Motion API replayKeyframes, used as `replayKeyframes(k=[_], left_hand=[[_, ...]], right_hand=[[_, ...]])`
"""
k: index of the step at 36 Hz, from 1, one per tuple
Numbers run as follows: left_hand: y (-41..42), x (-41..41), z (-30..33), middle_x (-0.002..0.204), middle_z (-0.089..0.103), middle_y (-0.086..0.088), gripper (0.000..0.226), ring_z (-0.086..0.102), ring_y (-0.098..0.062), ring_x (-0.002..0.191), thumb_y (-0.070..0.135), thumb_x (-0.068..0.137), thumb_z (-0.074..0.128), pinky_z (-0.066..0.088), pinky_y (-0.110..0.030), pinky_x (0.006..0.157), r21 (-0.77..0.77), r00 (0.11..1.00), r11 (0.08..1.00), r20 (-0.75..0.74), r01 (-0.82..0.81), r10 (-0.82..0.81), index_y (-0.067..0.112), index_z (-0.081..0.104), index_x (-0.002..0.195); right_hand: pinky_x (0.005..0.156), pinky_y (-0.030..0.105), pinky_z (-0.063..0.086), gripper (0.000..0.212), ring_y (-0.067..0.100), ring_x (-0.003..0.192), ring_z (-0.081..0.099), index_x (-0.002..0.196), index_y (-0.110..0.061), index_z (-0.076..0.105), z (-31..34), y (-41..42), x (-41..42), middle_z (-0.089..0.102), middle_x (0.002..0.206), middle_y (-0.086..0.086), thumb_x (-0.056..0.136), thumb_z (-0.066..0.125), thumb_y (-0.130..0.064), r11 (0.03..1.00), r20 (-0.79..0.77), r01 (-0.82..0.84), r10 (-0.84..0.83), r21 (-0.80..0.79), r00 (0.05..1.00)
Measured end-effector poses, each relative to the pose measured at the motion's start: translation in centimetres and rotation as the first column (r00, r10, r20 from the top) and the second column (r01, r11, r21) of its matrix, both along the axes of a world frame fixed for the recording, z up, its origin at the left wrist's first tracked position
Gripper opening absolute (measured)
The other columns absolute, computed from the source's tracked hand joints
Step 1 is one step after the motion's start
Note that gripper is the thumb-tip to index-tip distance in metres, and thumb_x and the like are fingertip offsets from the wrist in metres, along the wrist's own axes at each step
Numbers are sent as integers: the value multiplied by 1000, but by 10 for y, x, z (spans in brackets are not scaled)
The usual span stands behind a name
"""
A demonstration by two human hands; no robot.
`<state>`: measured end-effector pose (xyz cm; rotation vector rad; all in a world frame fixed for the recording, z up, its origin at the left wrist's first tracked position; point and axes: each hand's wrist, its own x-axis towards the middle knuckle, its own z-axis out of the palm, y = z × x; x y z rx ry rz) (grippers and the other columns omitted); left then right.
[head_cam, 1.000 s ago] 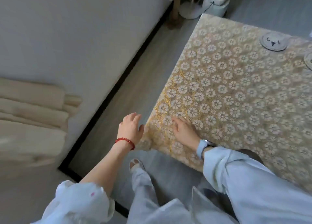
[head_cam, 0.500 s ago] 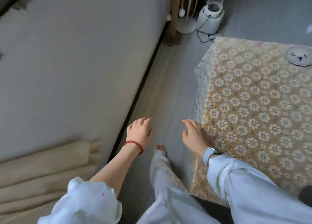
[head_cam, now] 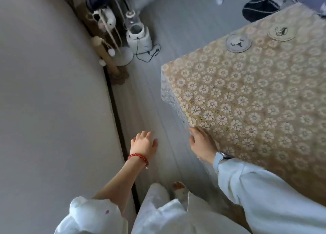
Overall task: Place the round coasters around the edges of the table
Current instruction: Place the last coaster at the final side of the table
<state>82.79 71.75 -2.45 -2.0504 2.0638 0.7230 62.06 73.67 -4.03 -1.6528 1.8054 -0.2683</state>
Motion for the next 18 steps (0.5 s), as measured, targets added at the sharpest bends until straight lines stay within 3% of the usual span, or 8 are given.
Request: replayKeyframes(k=[5, 7, 9, 12, 15, 18], left_hand=[[-86, -55, -14, 136, 47, -5, 43, 41, -26, 125, 34, 91, 39, 32, -44, 102, 44, 965, 966, -88, 253, -248, 23, 40, 132], [-122, -77, -19, 138, 46, -5, 42, 42, -26, 125, 34, 92, 38, 32, -45, 103, 43, 928, 932, -120, 360, -353, 23, 39, 132], [-157, -97, -22, 138, 44, -6, 42, 44, -26, 123, 34, 92, 37, 31, -45, 104, 33, 885, 893, -154, 449, -439, 23, 38, 132], [-209, -123, -24, 138, 44, -8, 41, 43, -27, 124, 32, 92, 38, 32, -45, 106, 29, 816, 827, -186, 561, -547, 22, 40, 132], [-255, -140, -22, 138, 44, -7, 41, 41, -27, 125, 30, 92, 39, 32, -44, 105, 33, 756, 763, -166, 646, -633, 21, 40, 132], [-302, -163, -20, 140, 42, -7, 42, 38, -27, 127, 29, 92, 37, 32, -44, 104, 51, 698, 698, -126, 714, -705, 21, 38, 133]], right_hand=[[90, 44, 47, 29, 26, 103, 54, 115, -12, 53, -2, -37, -39, 60, 114, 9, 89, 40, -15, 961, -24, 264, -263, 78, 964], [72, 36, 50, 21, 18, 79, 52, 105, -18, 55, -5, -52, -52, 62, 96, 1, 90, 41, -17, 927, -30, 360, -359, 107, 933], [57, 32, 44, 17, 15, 64, 48, 81, -25, 51, -7, -70, -61, 54, 73, -5, 88, 41, -13, 883, -28, 453, -454, 123, 891], [58, 39, 44, 18, 26, 64, 54, 72, -13, 49, -6, -99, -72, 58, 69, 14, 86, 39, -6, 809, -15, 570, -574, 143, 819], [50, 28, 30, 34, 19, 53, 40, 58, -21, 41, -4, -125, -78, 41, 51, 5, 86, 37, -2, 737, -2, 665, -670, 123, 743], [52, 25, 26, 25, 18, 52, 37, 65, -10, 47, 4, -152, -88, 38, 53, 7, 84, 36, 3, 680, 25, 729, -733, 84, 680]])
